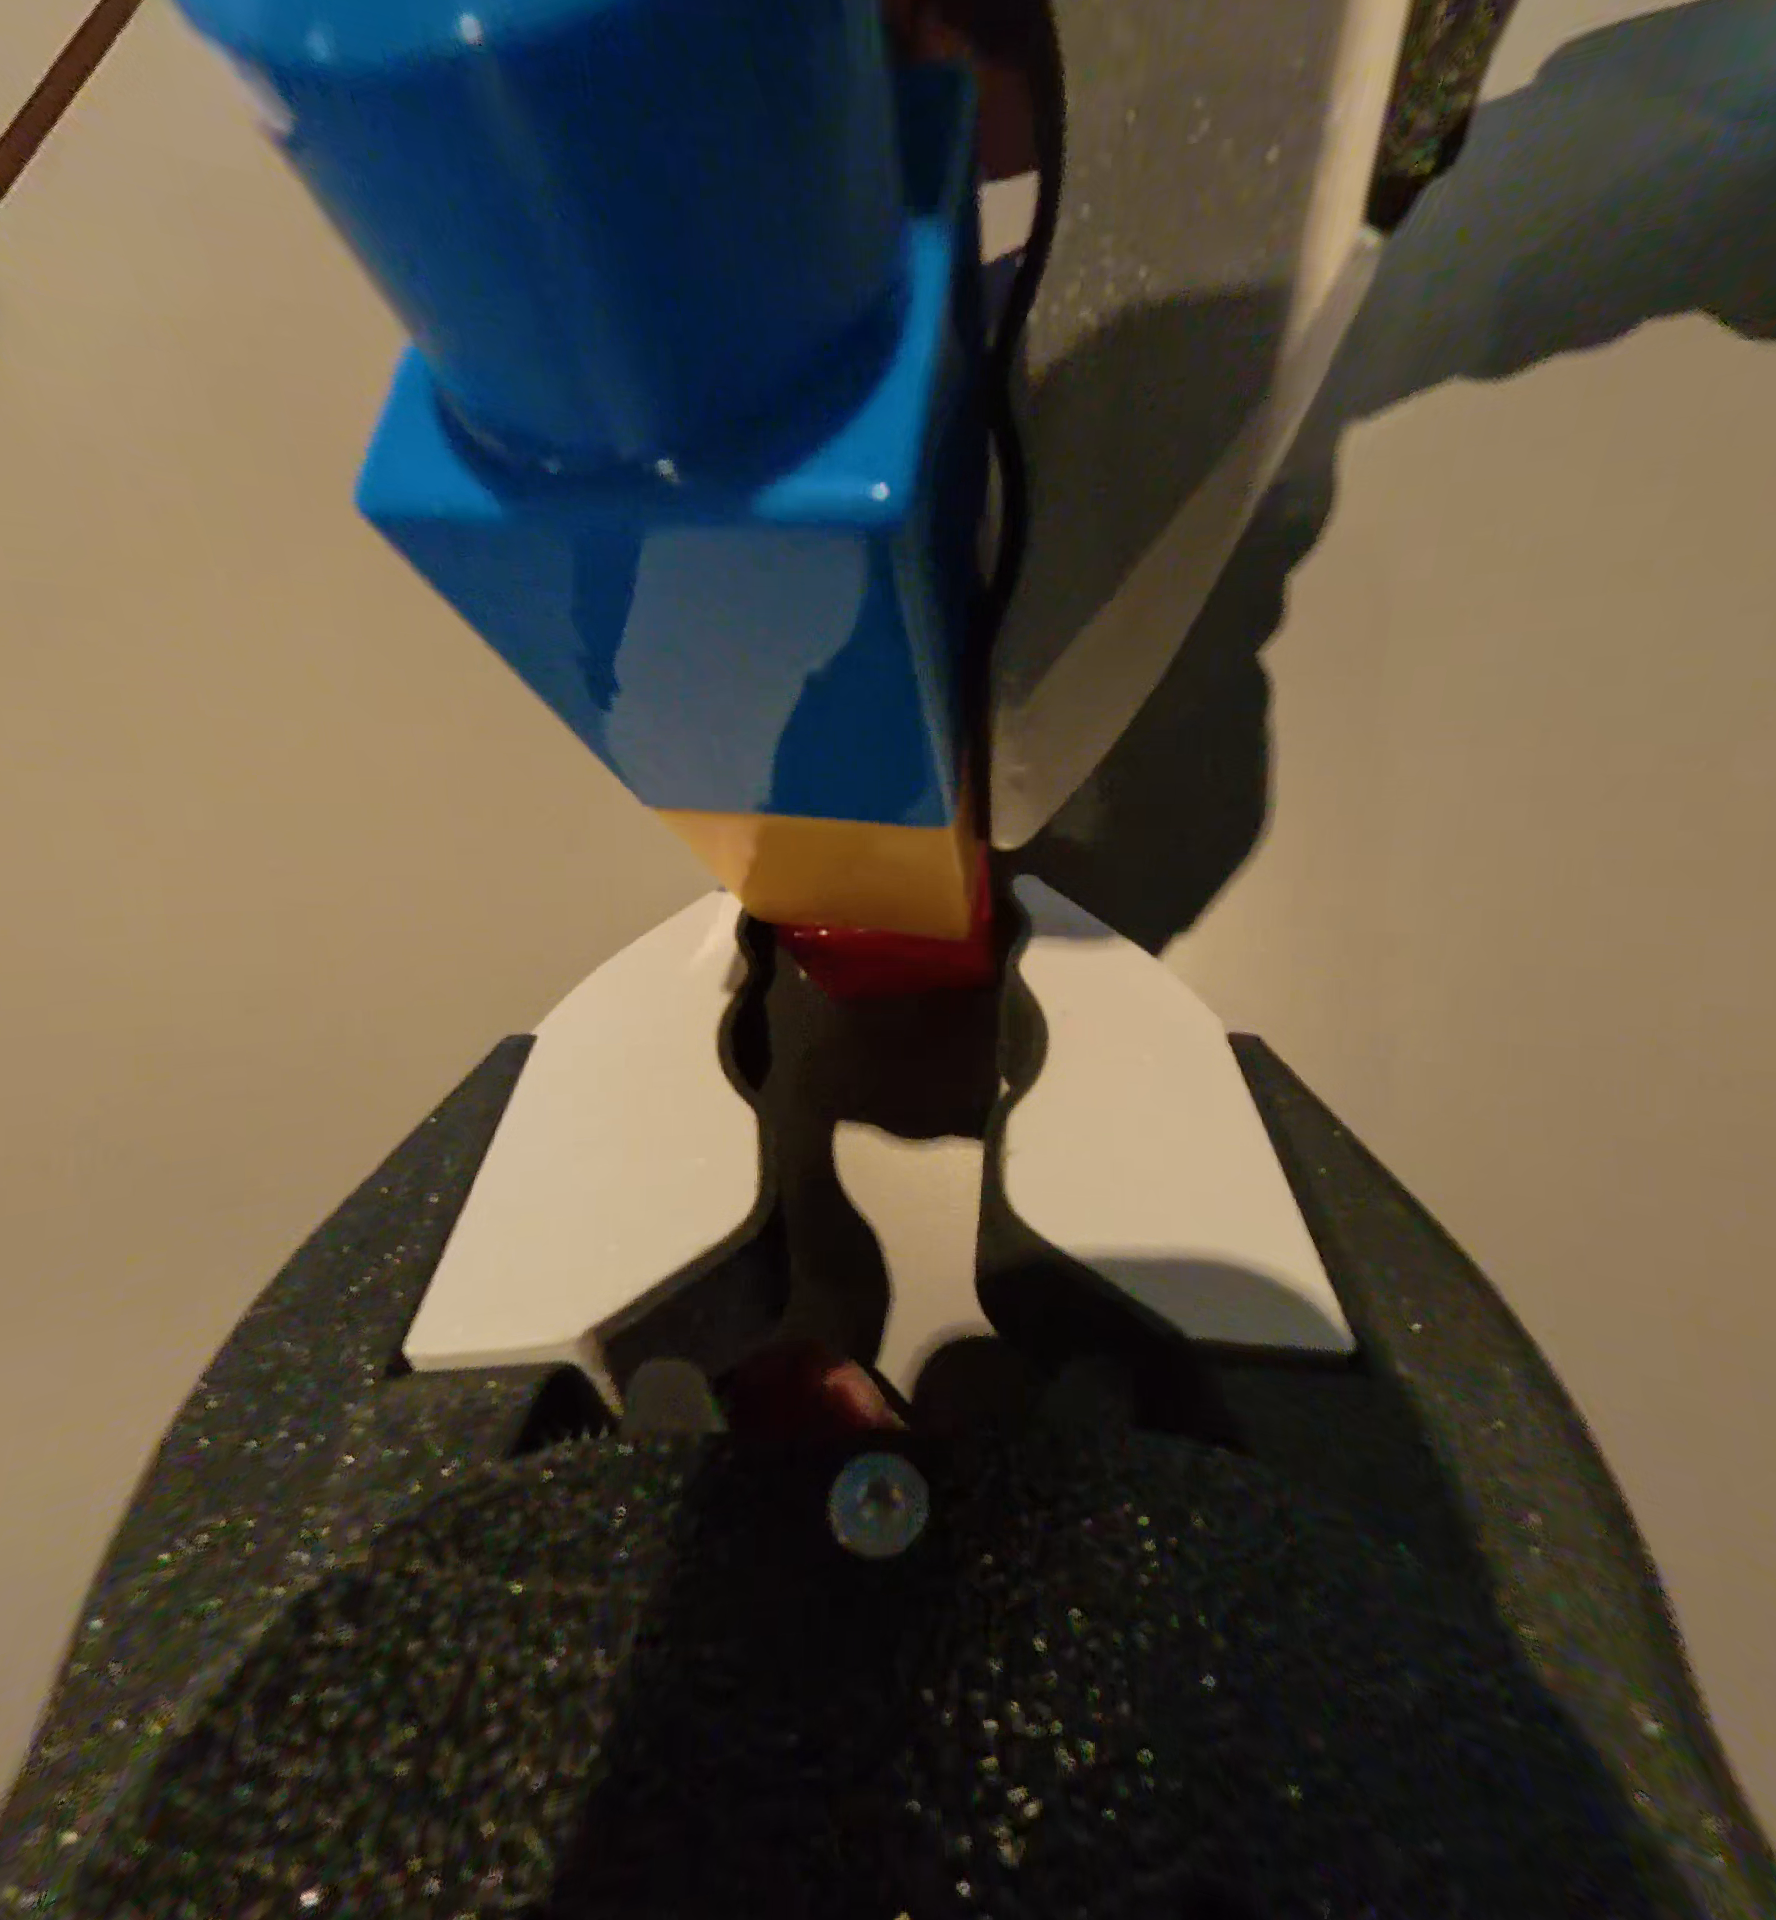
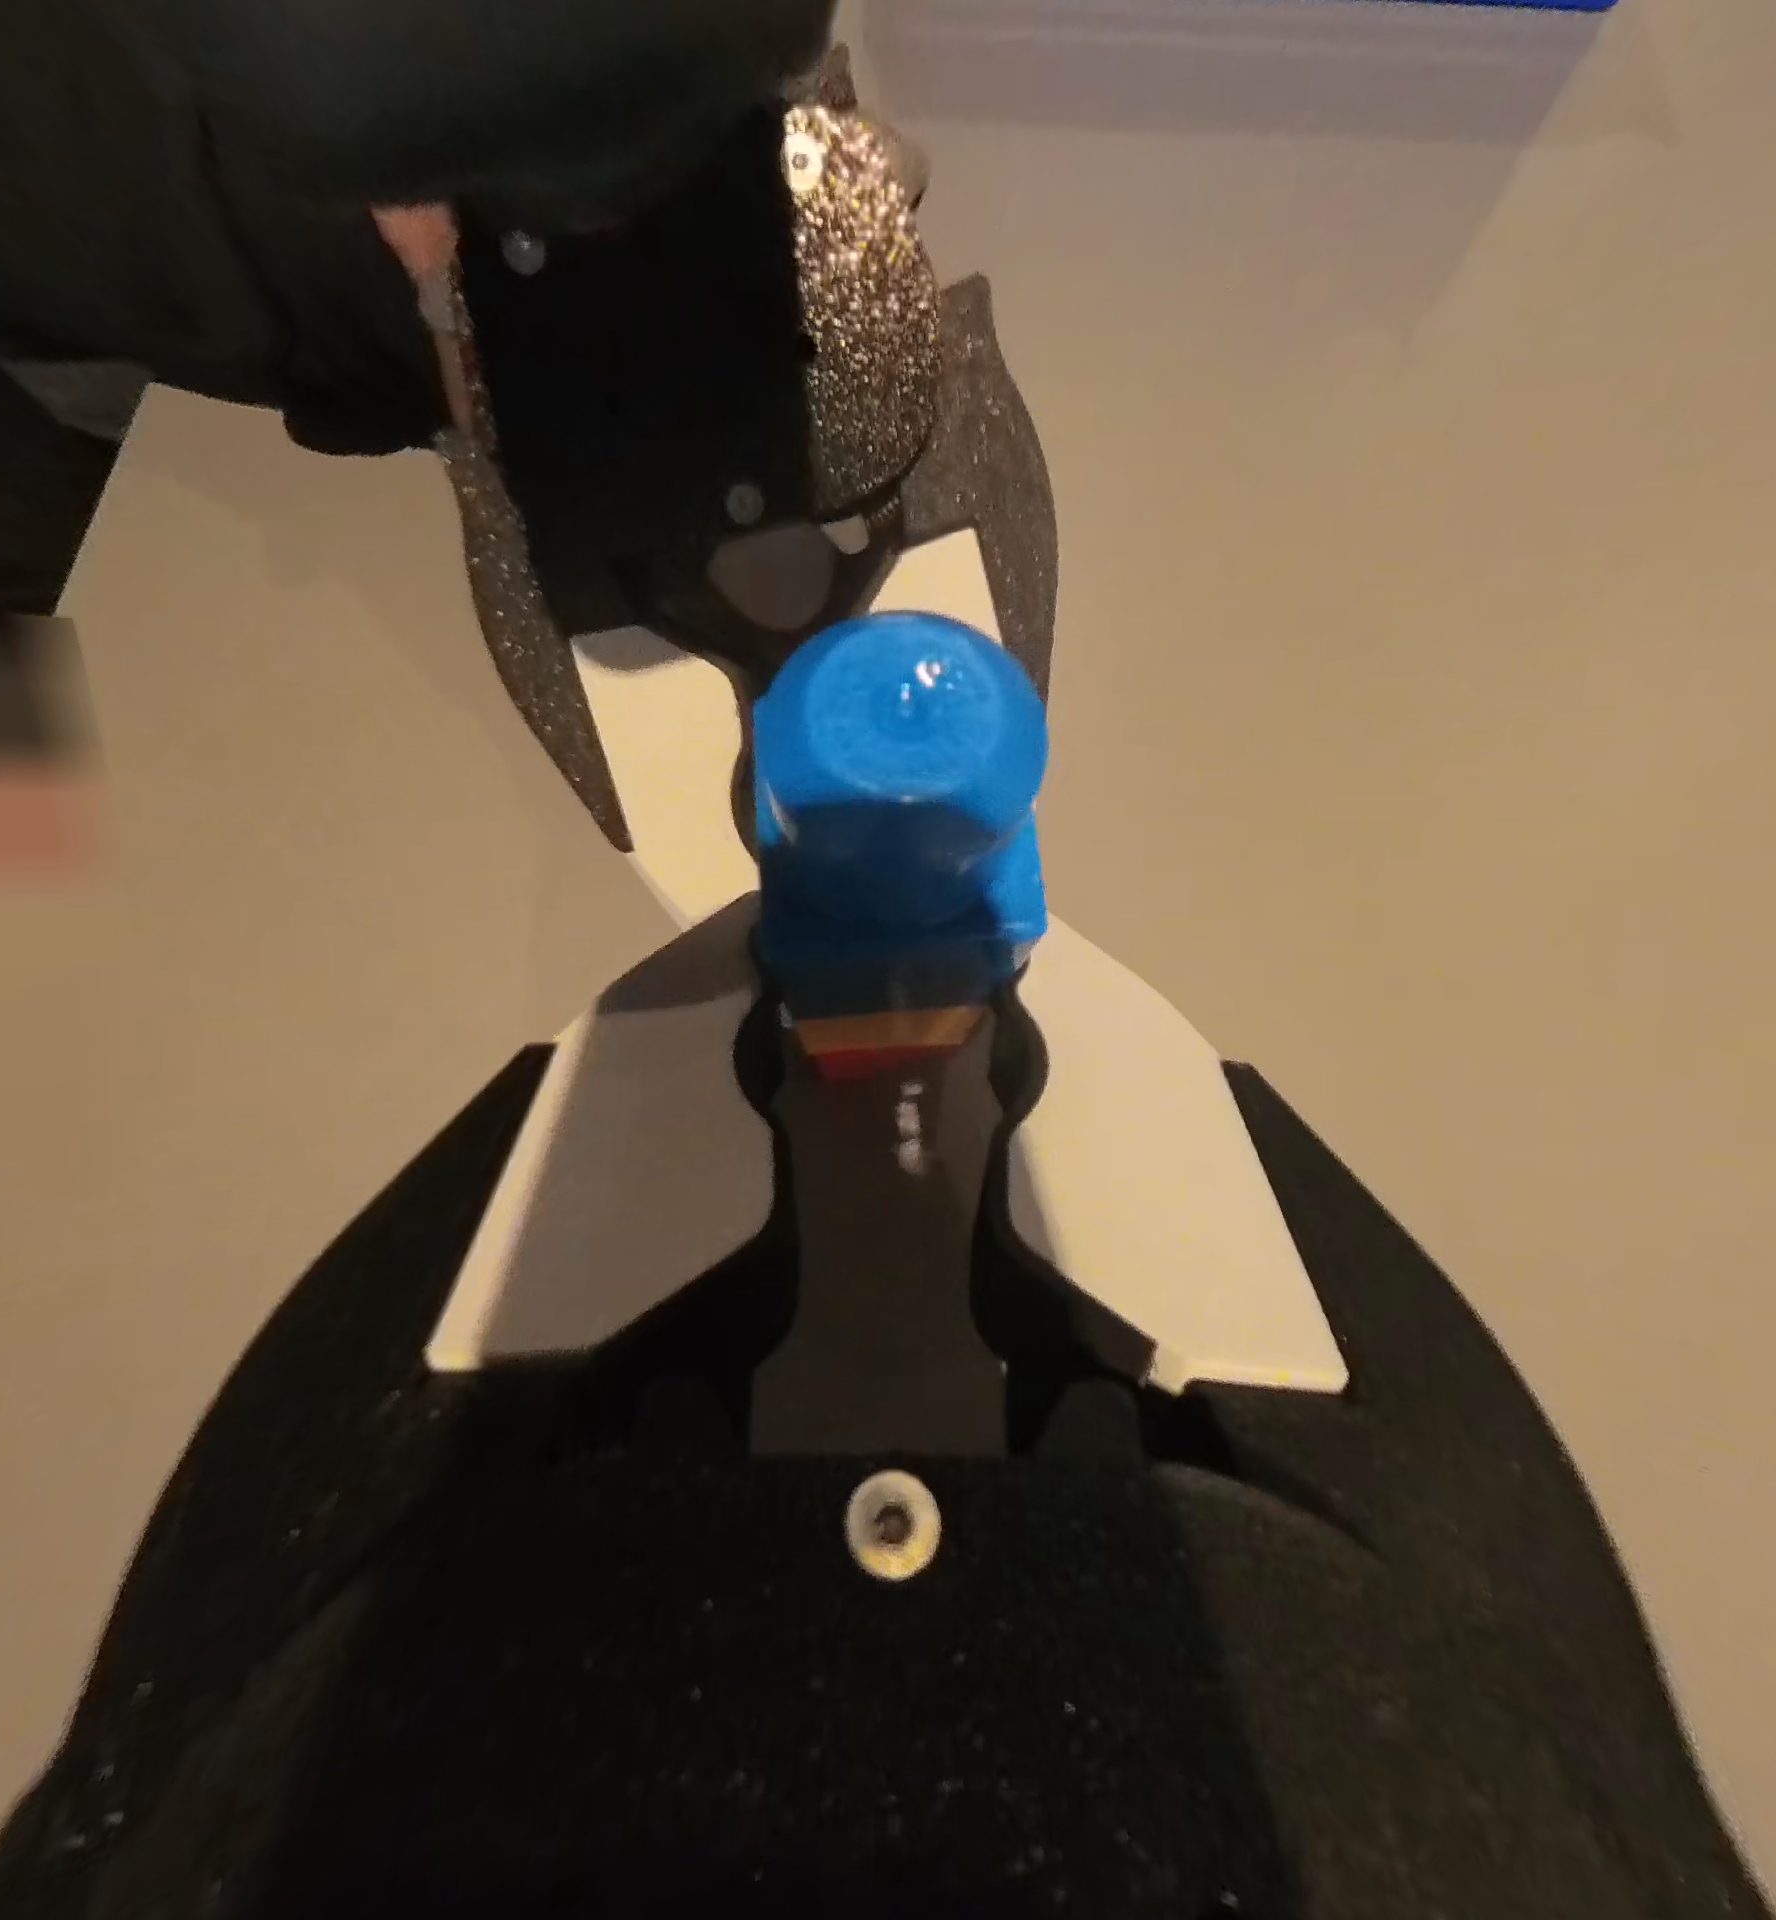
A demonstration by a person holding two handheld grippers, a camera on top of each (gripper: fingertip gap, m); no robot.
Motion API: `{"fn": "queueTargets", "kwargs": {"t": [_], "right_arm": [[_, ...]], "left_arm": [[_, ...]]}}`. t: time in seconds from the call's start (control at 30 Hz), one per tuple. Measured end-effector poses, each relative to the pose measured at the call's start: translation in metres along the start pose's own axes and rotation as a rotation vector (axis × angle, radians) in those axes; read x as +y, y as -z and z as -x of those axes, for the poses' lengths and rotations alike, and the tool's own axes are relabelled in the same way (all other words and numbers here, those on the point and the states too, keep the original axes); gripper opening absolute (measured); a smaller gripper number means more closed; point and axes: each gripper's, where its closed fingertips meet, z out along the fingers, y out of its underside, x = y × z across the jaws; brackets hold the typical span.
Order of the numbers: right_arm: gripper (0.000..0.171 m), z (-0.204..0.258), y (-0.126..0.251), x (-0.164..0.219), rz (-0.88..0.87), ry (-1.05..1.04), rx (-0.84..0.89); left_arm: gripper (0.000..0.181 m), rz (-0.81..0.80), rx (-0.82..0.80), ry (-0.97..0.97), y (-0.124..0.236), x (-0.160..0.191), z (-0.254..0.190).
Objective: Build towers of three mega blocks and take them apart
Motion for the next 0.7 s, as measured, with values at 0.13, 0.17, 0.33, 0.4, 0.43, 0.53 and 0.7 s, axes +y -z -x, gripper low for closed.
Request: {"fn": "queueTargets", "kwargs": {"t": [0.13,0.17,0.33,0.4,0.43,0.53,0.7], "right_arm": [[0.038,0.002,-0.002,0.0,-0.104,0.017,0.023],[0.038,0.001,-0.005,0.006,-0.102,0.029,0.034],[0.038,0.0,-0.015,0.015,-0.177,0.067,0.071],[0.038,0.0,-0.015,0.015,-0.177,0.056,0.06],[0.038,0.0,-0.015,0.014,-0.178,0.061,0.064],[0.038,0.0,-0.015,0.014,-0.181,0.075,0.079],[0.041,0.0,-0.014,0.009,-0.199,0.116,0.112]], "left_arm": [[0.038,0.004,0.041,0.013,-0.001,0.001,-0.002],[0.037,0.004,0.045,0.011,-0.001,0.001,-0.002],[0.037,0.008,0.075,0.019,0.0,0.003,-0.002],[0.037,0.009,0.083,0.027,0.0,0.003,-0.002],[0.037,0.009,0.086,0.029,0.0,0.003,-0.002],[0.037,0.009,0.092,0.033,0.0,0.003,-0.002],[0.037,0.011,0.102,0.047,0.001,0.004,-0.003]]}}
